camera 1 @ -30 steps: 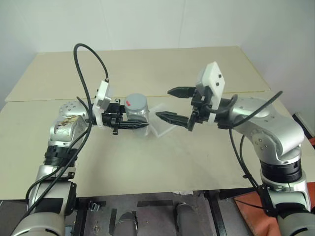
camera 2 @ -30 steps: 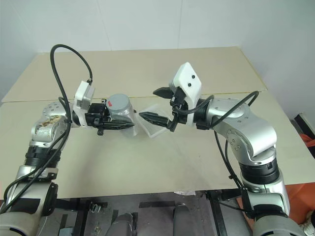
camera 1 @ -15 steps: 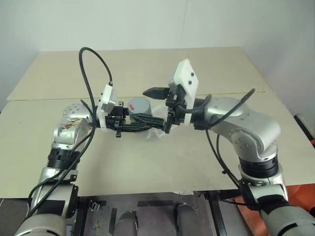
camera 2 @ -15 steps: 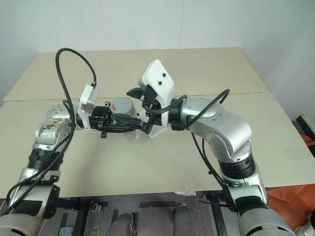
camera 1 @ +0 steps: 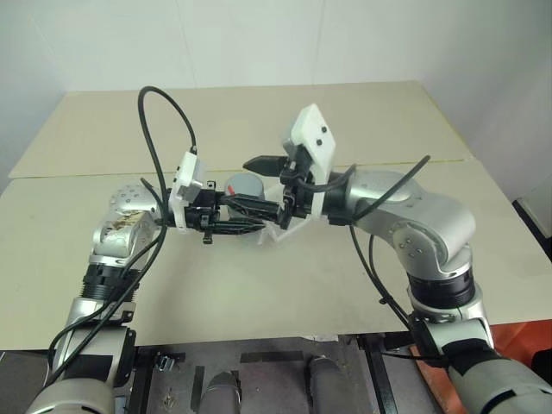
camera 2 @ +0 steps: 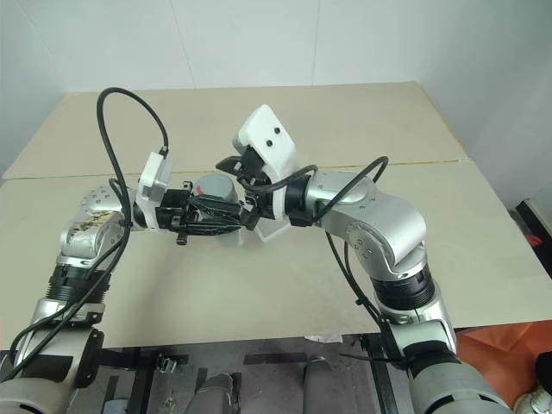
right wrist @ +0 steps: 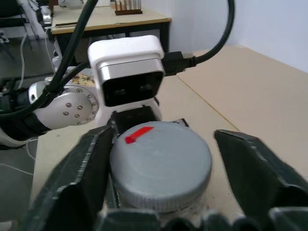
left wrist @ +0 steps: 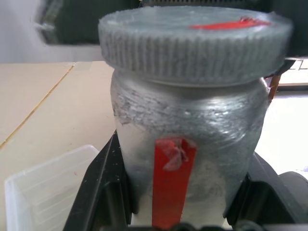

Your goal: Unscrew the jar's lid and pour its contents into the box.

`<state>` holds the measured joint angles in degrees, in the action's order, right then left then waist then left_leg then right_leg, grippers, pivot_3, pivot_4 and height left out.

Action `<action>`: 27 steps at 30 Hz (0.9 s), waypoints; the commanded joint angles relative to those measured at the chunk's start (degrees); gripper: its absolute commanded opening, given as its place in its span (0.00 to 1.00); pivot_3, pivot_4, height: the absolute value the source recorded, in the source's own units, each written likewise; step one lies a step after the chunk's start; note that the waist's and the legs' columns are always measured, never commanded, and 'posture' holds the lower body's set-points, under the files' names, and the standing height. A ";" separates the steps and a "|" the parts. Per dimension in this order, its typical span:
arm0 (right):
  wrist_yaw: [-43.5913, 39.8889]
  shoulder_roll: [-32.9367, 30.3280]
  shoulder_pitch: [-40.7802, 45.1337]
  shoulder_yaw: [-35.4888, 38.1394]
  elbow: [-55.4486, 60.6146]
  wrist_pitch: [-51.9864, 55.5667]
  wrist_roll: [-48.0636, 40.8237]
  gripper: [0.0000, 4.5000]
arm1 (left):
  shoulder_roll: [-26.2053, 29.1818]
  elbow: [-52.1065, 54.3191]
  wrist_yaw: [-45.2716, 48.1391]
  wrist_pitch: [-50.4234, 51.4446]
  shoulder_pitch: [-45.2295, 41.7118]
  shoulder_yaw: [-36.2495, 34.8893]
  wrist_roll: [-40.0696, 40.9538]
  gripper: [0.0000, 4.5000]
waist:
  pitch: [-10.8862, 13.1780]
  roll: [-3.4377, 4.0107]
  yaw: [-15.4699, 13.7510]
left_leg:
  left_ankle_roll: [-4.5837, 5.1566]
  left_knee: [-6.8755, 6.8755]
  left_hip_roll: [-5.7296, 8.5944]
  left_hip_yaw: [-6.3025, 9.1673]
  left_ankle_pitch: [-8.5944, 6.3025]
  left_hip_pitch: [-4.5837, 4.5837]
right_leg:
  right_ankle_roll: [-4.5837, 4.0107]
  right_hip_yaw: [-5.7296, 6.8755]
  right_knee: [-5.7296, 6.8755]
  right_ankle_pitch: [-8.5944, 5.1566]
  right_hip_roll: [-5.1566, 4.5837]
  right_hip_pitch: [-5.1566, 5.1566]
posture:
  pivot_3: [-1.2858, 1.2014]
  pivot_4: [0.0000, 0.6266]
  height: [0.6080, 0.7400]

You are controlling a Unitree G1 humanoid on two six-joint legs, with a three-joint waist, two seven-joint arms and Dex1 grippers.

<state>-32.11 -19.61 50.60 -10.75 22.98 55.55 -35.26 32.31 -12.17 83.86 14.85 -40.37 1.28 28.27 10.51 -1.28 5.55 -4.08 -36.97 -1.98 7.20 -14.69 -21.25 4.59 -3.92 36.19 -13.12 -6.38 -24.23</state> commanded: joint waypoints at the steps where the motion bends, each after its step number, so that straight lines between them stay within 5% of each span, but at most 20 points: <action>1: -0.45 -0.70 1.17 0.66 1.35 0.86 -0.37 0.61 | 0.65 1.89 0.21 -1.32 0.13 -1.03 0.41 0.43 | 0.00 0.00 -0.02 | 0.00 0.00 0.00 0.00 0.00 0.00 | 0.00 0.00 0.00 0.00 0.00 0.00 | 0.52 0.24 1.00; 7: 0.79 0.35 1.99 4.19 1.15 3.97 -3.57 0.61 | 0.94 2.78 0.38 -0.97 1.07 -1.05 0.65 0.43 | 0.00 0.00 0.01 | 0.00 0.00 0.00 0.00 0.00 0.00 | 0.00 0.00 0.00 0.00 0.00 0.00 | 0.52 0.24 1.00; 16: 9.70 0.82 3.69 20.55 -0.82 9.60 -12.29 0.61 | 3.44 5.05 -0.29 -0.44 3.67 -2.32 1.18 0.43 | 0.01 0.02 -0.17 | 0.01 0.03 -0.01 0.01 0.00 -0.02 | 0.00 0.01 0.03 0.00 0.00 0.00 | 0.52 0.24 1.00; 23: 19.61 -5.11 -10.12 19.44 -2.87 2.30 3.06 0.61 | 3.65 3.78 -5.93 0.10 2.96 -5.45 1.08 0.43 | 0.01 0.02 -0.51 | 0.01 0.02 0.00 -0.01 -0.01 -0.02 | 0.00 0.01 -0.02 0.00 -0.01 0.01 | 0.52 0.24 1.00; 27: 25.87 -2.98 -17.78 17.43 -7.90 -1.87 11.51 0.61 | 3.24 3.03 -11.31 0.99 1.49 -6.34 -0.01 0.43 | 0.01 0.01 -0.23 | 0.01 0.02 0.00 -0.04 -0.01 -0.01 | 0.00 -0.02 -0.03 0.00 -0.01 -0.01 | 0.52 0.24 1.00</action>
<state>-8.68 -23.51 33.56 7.02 15.84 56.95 -26.76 35.48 -9.86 74.81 15.41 -37.11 -3.31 28.32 10.52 -1.27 5.33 -4.06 -36.95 -1.97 7.17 -14.70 -21.26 4.59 -3.94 36.16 -13.12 -6.39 -24.24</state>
